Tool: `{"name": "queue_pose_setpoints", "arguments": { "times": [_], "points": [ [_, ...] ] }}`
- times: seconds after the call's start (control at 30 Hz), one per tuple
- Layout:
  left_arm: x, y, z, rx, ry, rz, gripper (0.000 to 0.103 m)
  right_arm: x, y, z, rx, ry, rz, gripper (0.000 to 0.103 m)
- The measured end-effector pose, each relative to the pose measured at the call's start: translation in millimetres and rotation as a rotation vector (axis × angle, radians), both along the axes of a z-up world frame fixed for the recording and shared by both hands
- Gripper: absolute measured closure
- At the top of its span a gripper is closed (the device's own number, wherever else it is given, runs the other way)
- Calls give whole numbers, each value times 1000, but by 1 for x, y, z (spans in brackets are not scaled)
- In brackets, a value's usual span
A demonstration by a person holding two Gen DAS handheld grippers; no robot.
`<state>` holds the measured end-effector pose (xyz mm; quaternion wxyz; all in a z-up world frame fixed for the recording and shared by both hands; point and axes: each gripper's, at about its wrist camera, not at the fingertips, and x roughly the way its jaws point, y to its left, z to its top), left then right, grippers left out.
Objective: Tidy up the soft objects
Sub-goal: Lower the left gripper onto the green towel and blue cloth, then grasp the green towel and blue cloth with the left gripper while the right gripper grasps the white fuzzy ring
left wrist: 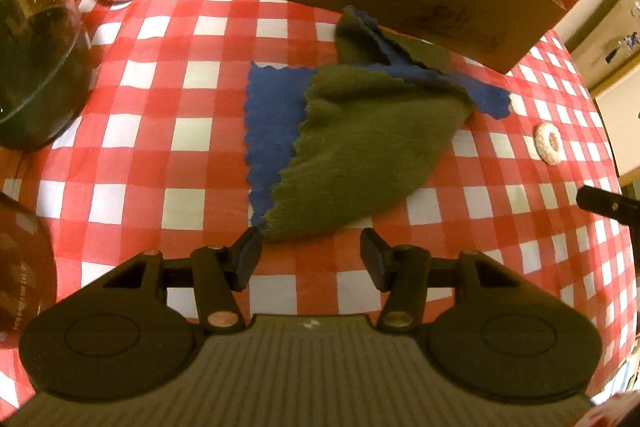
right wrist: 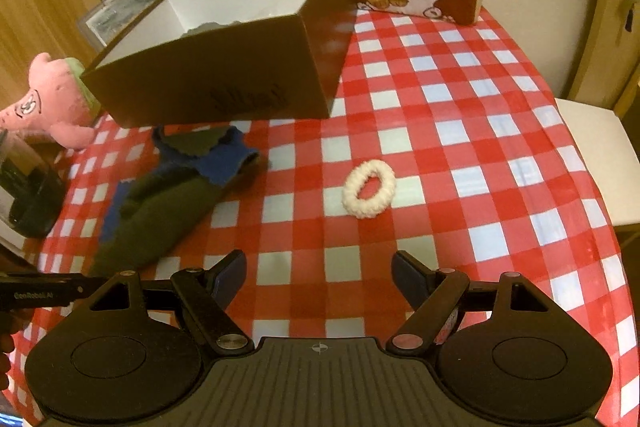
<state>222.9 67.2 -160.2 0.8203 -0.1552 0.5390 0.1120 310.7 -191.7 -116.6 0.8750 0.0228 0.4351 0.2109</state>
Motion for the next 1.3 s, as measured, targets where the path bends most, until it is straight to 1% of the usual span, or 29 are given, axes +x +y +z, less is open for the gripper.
{"name": "queue_pose_setpoints", "arguments": {
  "times": [0.1, 0.2, 0.3, 0.37, 0.4, 0.43, 0.47, 0.53, 0.6, 0.73, 0.9, 1.0, 1.1, 1.3],
  "points": [
    [2, 3, -5, -21, -2, 30, 51, 2, -2, -2, -2, 9, -3, 24],
    [5, 5, -6, -50, -26, 63, 46, 4, -4, -3, -3, 11, -4, 24],
    [13, 5, -7, -40, -50, 89, 44, 5, -6, -4, -4, 16, -12, 24],
    [19, 3, -7, -50, -76, 84, 45, 7, -9, -5, -4, 19, -20, 24],
    [22, 1, -8, -46, -76, 82, 52, 8, -10, -5, -3, 20, -21, 24],
    [26, -1, -8, -30, -76, 78, 61, 9, -11, -6, -3, 21, -24, 24],
    [28, -3, -9, -20, -80, 65, 66, 10, -12, -6, -5, 22, -27, 24],
    [32, -6, -8, -21, -84, 45, 93, 11, -14, -6, -7, 23, -34, 24],
    [35, -9, -4, -14, -95, 32, 94, 12, -17, -6, -5, 23, -41, 24],
    [39, -12, 15, 52, -152, 2, 94, 15, -23, -6, 0, 18, -61, 24],
    [54, -26, 47, 148, -259, -88, 95, 23, -32, -6, 6, 12, -94, 24],
    [70, -38, 55, 186, -302, -135, 95, 28, -34, -5, 10, 8, -103, 24],
    [91, -48, 46, 206, -302, -163, 95, 34, -34, -3, 12, 1, -104, 24],
    [124, -59, 16, 203, -248, -192, 94, 43, -35, -2, 23, -5, -105, 24]
  ]
}}
